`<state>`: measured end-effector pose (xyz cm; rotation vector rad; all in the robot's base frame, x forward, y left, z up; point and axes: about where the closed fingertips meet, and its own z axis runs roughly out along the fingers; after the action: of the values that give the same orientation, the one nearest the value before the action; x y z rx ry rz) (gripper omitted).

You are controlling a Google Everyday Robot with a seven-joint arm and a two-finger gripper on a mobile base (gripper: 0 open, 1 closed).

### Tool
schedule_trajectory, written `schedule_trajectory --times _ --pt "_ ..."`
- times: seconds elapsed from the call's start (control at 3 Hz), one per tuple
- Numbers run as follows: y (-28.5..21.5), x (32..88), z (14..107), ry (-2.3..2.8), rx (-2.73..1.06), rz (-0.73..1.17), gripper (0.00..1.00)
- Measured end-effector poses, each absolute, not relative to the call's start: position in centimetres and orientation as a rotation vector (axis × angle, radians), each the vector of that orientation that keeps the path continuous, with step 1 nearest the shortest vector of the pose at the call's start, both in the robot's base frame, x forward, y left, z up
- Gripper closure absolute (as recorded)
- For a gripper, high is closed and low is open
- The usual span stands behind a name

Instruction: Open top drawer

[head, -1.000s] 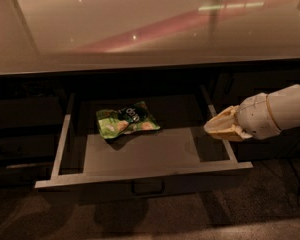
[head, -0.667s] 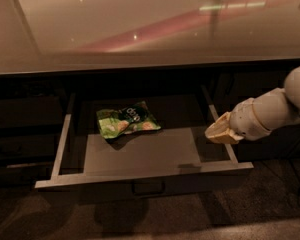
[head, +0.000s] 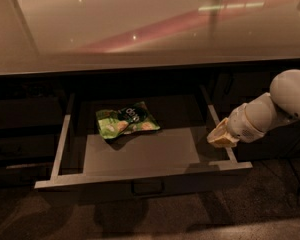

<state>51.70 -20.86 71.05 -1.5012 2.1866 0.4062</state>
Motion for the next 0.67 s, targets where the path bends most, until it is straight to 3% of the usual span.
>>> schedule_trajectory --times 0.67 --pt "-19.5 51.9 65.6 2.324 -1.599 0.332 1.00"
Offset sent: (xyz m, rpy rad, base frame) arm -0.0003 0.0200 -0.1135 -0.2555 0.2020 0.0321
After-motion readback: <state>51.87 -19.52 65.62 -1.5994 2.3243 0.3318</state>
